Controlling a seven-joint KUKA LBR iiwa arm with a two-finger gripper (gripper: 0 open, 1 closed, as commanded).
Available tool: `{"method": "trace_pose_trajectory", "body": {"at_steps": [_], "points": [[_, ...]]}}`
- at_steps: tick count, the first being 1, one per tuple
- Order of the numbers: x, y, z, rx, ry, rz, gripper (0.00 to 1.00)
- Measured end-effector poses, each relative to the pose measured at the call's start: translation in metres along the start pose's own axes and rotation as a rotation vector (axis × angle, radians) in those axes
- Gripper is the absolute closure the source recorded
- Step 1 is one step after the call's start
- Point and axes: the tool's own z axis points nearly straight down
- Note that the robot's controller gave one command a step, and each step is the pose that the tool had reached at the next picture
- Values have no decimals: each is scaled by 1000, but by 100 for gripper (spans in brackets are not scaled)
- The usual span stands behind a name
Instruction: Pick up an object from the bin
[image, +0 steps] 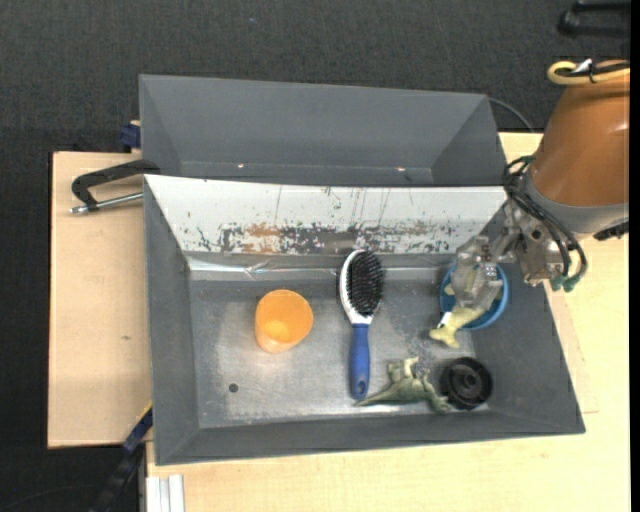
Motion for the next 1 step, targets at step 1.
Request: {"method": "trace_pose_trajectory", "body": {"at_steps": [1], "points": [[30, -17, 55, 0, 7, 293, 100]]}}
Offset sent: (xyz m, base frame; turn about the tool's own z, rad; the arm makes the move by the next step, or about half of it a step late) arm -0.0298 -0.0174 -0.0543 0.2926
